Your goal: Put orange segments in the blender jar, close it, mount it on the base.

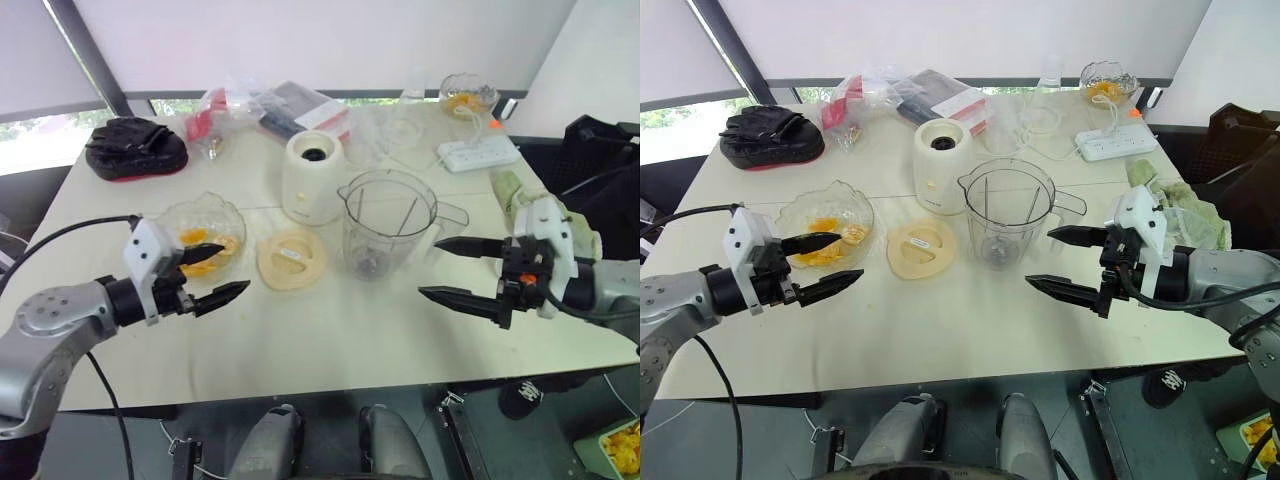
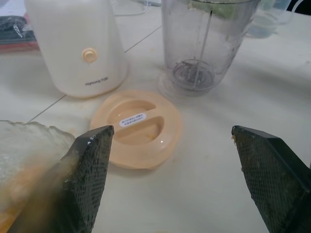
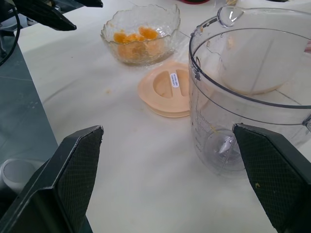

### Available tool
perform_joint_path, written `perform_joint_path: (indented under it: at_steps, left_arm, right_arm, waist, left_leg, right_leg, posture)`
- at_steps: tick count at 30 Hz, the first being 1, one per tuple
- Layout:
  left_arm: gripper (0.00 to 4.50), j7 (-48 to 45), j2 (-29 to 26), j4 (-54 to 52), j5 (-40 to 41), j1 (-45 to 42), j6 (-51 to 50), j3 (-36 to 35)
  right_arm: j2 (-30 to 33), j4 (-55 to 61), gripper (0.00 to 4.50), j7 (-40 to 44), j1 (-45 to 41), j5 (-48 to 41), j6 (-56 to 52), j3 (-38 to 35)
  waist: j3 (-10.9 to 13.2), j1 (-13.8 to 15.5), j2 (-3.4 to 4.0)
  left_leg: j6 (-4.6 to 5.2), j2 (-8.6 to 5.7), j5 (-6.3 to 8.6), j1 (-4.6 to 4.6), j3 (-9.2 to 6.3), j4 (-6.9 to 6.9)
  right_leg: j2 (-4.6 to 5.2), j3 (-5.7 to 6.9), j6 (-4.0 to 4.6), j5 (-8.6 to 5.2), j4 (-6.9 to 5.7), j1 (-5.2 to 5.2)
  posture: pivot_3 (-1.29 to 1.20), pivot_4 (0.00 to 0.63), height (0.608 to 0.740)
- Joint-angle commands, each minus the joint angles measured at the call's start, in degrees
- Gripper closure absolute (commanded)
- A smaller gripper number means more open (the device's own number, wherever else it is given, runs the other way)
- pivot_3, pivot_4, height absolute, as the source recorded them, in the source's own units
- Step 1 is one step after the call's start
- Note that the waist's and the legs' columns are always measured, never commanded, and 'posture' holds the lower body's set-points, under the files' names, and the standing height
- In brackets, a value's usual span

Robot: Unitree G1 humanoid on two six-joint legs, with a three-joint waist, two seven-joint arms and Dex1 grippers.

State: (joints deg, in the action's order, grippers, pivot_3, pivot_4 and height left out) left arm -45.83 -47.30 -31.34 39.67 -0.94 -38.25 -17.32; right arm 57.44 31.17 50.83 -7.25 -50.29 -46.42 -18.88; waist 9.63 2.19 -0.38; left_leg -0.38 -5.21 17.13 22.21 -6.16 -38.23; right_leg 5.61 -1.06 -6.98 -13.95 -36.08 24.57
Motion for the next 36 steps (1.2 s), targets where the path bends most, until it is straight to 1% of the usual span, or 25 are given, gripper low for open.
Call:
perform_joint_path:
  at_steps: [1, 3, 7, 11, 29, 32, 36]
  left_arm:
    - [0.43, 0.26, -1.12, -1.98, 0.45, -0.83, 0.11, -1.28]
    - [0.43, 0.86, -1.51, -2.02, -0.67, -0.87, 0.07, -0.69]
    - [0.43, 0.62, -1.89, -2.23, 0.79, -0.87, -1.24, -0.67]
    - [0.43, 0.64, -1.93, -2.44, 0.49, -0.96, -1.55, -0.29]
    - [0.43, 0.83, -2.35, -0.36, -0.13, -4.63, -2.85, 0.89]
    - [0.43, 0.09, -3.42, 1.46, -0.68, -5.67, -2.87, 0.55]
    - [0.43, -3.87, -7.46, 8.86, -2.61, -9.56, -0.77, 0.18]
  right_arm:
    - [0.24, 0.69, 0.02, 0.05, -1.03, -0.17, 0.32, -0.27]
    - [0.09, 0.73, 0.02, -0.12, -1.02, -0.14, 0.35, -0.11]
    - [-0.45, 0.91, 0.02, -0.89, -0.97, -0.20, 0.33, 0.15]
    - [-0.80, 1.09, 0.02, -1.46, -0.79, -0.28, 0.39, 0.38]
    - [-2.59, 2.09, 0.02, -3.73, -0.85, 0.28, 1.02, 1.99]
    - [-3.33, 2.81, 0.02, -4.46, -0.61, 0.66, 1.11, 2.59]
    - [-5.31, 4.45, 0.02, -6.36, 0.30, 0.97, 1.37, 3.36]
  waist:
    - [0.00, -0.01, 0.00]
    - [0.00, -0.02, 0.00]
    - [0.00, 0.01, 0.00]
    - [0.00, -0.01, 0.00]
    - [0.00, 0.01, 0.00]
    - [0.00, -0.03, 0.00]
    - [0.01, -0.01, 0.00]
  left_leg:
    - [0.00, 0.00, 0.00, 0.00, 0.00, 0.00]
    - [0.00, 0.00, 0.00, 0.00, 0.00, 0.00]
    - [0.00, 0.00, 0.00, 0.00, 0.01, 0.00]
    - [0.00, 0.00, 0.00, 0.00, 0.00, 0.00]
    - [-0.01, 0.00, 0.00, 0.00, 0.00, 0.00]
    - [-0.01, 0.00, 0.00, 0.00, 0.00, 0.00]
    - [-0.01, 0.01, 0.00, 0.00, -0.01, 0.01]
  right_leg:
    - [0.00, 0.00, 0.00, 0.00, 0.00, 0.00]
    - [0.00, 0.00, 0.00, 0.00, 0.00, 0.00]
    - [0.01, -0.01, 0.00, 0.00, 0.00, 0.00]
    - [0.00, -0.01, 0.00, 0.00, 0.00, 0.00]
    - [0.00, -0.02, 0.00, 0.00, 0.00, 0.00]
    - [-0.01, -0.02, 0.00, 0.00, 0.00, 0.00]
    - [-0.03, 0.01, 0.00, 0.00, -0.01, 0.02]
  posture:
    - [0.00, 0.150, 0.740]
    - [0.00, 0.150, 0.740]
    - [0.00, 0.150, 0.740]
    - [0.00, 0.150, 0.740]
    - [0.00, 0.150, 0.740]
    - [0.00, 0.150, 0.740]
    - [0.00, 0.150, 0.740]
